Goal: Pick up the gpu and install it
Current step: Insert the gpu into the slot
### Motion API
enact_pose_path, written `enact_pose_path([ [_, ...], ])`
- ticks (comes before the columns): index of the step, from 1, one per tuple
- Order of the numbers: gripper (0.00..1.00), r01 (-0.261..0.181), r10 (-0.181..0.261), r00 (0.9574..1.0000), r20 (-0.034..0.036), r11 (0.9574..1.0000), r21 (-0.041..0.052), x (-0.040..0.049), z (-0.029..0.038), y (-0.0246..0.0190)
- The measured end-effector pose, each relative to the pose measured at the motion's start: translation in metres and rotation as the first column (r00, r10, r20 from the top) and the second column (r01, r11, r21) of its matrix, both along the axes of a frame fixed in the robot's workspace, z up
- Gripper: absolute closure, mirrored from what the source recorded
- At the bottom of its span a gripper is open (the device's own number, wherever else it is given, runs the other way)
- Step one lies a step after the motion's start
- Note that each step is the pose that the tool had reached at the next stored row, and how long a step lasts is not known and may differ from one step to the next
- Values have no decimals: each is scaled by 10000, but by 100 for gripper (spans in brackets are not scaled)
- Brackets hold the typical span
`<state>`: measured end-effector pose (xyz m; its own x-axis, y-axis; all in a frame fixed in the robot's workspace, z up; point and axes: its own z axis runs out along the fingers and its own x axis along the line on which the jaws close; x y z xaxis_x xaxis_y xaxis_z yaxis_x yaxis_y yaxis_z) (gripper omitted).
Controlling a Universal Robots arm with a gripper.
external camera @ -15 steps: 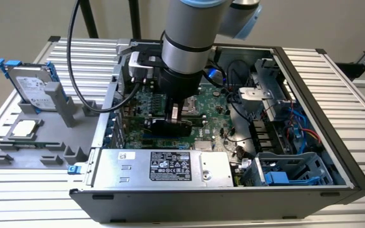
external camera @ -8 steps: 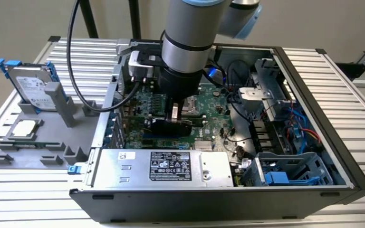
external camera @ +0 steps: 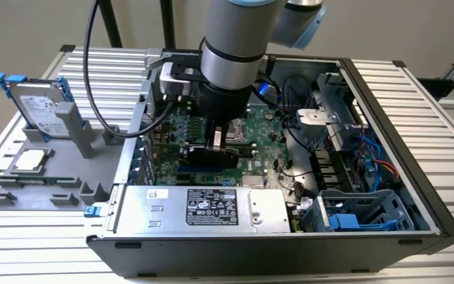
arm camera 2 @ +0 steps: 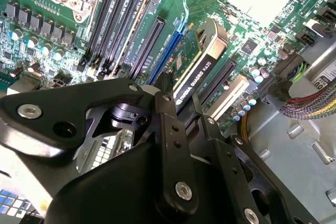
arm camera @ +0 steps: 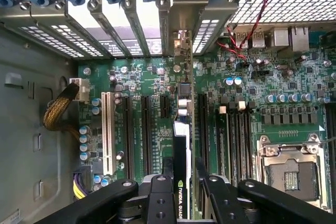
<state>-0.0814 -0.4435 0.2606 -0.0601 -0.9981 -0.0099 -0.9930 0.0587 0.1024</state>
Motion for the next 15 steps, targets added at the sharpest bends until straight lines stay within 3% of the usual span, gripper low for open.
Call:
enact_pose_path([
  [15, 100, -43, 43, 10000, 41, 10000, -3, -47, -68, 43],
])
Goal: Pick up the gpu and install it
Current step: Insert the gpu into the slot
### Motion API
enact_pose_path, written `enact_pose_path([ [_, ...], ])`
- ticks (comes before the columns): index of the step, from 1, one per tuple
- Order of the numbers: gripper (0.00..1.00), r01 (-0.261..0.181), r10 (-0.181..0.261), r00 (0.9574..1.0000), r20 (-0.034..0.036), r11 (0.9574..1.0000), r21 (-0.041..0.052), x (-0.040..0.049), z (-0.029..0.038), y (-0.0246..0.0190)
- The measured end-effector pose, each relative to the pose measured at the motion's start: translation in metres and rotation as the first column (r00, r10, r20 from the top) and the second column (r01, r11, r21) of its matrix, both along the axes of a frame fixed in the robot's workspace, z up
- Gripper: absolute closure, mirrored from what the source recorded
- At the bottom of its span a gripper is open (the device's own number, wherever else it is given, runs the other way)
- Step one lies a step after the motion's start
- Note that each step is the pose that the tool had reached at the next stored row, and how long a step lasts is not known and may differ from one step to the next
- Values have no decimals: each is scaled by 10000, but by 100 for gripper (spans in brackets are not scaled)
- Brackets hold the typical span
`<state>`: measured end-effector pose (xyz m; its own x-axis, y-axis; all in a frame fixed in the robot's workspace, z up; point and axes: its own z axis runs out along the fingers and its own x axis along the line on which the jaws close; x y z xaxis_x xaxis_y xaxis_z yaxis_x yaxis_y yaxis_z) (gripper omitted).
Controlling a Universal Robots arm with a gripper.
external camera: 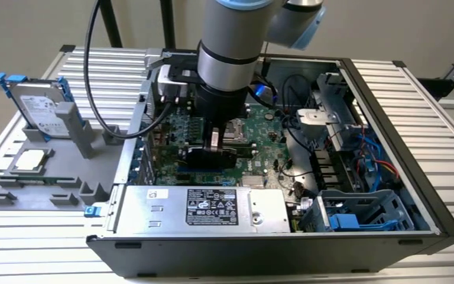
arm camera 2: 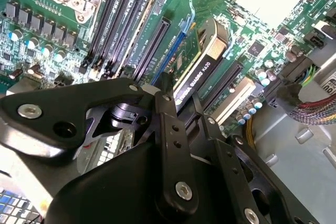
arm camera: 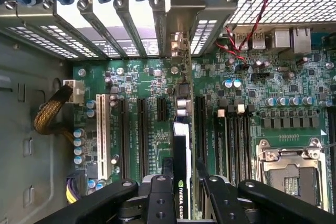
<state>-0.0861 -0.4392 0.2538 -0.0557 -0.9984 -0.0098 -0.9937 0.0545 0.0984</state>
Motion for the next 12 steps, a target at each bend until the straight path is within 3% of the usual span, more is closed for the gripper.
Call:
enact_pose_path([
  [12, 100, -2, 2, 10000, 7, 10000, 0, 0, -26, 0],
])
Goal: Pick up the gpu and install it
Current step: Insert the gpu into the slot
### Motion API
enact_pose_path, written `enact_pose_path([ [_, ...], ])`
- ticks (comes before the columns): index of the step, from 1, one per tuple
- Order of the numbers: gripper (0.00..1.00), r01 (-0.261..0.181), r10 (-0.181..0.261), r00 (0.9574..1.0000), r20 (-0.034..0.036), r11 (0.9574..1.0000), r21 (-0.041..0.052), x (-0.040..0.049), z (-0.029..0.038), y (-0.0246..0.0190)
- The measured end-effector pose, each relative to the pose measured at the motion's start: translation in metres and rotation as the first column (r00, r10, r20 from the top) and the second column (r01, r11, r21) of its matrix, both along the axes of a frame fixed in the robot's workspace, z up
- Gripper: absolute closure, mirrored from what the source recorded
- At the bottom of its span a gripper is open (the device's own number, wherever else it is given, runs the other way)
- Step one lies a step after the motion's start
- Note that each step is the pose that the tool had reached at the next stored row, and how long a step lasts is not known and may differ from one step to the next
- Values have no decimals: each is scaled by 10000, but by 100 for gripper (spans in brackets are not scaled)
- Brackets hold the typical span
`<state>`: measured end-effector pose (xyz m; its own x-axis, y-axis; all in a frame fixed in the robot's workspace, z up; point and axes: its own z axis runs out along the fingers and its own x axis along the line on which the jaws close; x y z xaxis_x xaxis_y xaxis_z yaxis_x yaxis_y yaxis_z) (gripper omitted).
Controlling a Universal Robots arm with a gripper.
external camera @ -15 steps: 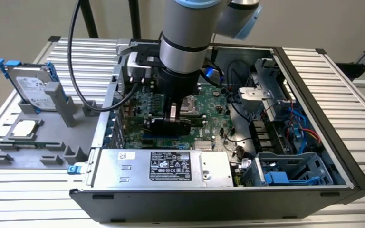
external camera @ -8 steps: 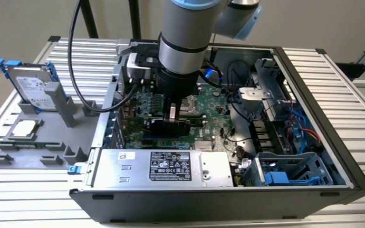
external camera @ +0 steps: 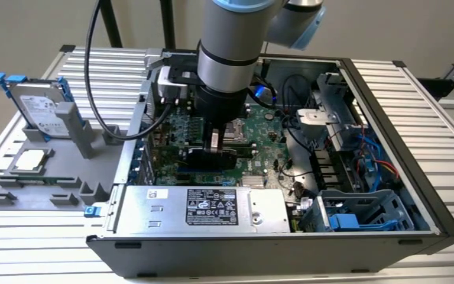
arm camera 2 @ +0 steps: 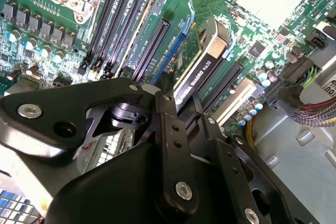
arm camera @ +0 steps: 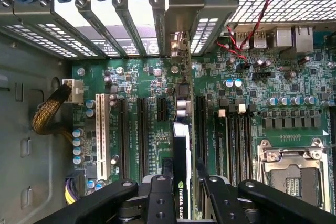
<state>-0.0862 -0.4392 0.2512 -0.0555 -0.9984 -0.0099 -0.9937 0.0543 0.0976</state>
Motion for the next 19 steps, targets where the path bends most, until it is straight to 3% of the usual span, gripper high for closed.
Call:
enact_pose_path([
  [6, 100, 0, 0, 10000, -1, 10000, -2, 0, -16, 0],
  [12, 100, -9, 9, 10000, 1, 10000, 57, 0, -21, -49],
  [16, 100, -10, 10, 10000, 0, 10000, 57, 0, -19, -53],
  [19, 100, -11, 11, 10000, -4, 10000, 52, -1, -55, -54],
])
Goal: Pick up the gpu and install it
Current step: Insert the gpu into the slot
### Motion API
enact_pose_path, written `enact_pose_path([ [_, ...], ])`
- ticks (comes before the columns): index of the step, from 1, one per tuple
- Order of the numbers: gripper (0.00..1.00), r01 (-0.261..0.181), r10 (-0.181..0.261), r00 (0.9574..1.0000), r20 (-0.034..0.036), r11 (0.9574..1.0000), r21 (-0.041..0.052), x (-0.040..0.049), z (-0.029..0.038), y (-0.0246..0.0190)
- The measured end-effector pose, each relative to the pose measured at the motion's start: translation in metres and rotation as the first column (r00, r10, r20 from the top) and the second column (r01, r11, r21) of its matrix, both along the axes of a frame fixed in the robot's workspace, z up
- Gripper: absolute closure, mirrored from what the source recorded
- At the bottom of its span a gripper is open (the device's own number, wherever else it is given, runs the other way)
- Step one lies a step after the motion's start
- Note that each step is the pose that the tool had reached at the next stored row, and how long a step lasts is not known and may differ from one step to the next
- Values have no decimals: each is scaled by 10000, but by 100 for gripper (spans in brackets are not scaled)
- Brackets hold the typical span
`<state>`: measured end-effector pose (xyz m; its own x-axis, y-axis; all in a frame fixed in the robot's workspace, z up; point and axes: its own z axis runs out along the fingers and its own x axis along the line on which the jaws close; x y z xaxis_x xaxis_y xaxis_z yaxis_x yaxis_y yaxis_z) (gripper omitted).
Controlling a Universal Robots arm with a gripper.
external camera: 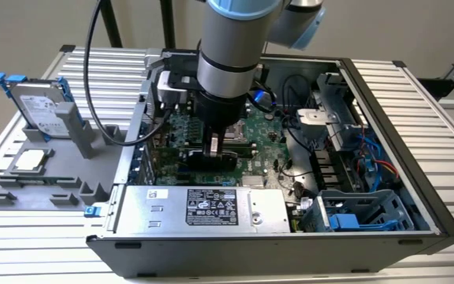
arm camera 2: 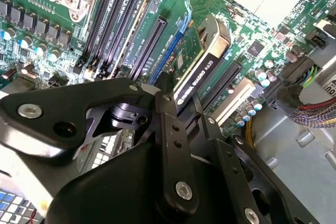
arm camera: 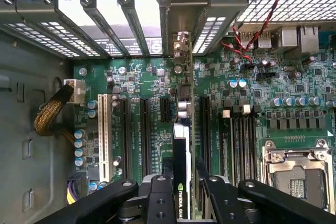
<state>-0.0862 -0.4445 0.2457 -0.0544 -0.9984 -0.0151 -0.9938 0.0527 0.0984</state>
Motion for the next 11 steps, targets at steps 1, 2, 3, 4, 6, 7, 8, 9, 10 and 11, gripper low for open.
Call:
enact_pose_path([
  [1, 100, 0, 0, 10000, 4, 10000, 4, -1, -21, 0],
  [2, 100, 0, 0, 10000, -1, 10000, -2, -1, -37, 0],
  [3, 100, 2, -2, 10000, -5, 10000, -3, -3, -53, 0],
  [4, 100, 3, -3, 10000, -5, 10000, -1, -4, -67, 0],
  [6, 100, 3, -3, 10000, 2, 10000, 3, -3, -71, 0],
  [7, 100, 3, -3, 10000, 3, 10000, 4, -3, -72, 1],
  [8, 100, 2, -2, 10000, 3, 10000, 4, -2, -72, 1],
  [9, 100, 1, -1, 10000, 3, 10000, 4, -2, -72, 0],
  [10, 100, 1, -1, 10000, 3, 10000, 4, -2, -73, 0],
  [11, 0, 2, -2, 10000, 14, 10000, 20, -1, -80, 2],
])
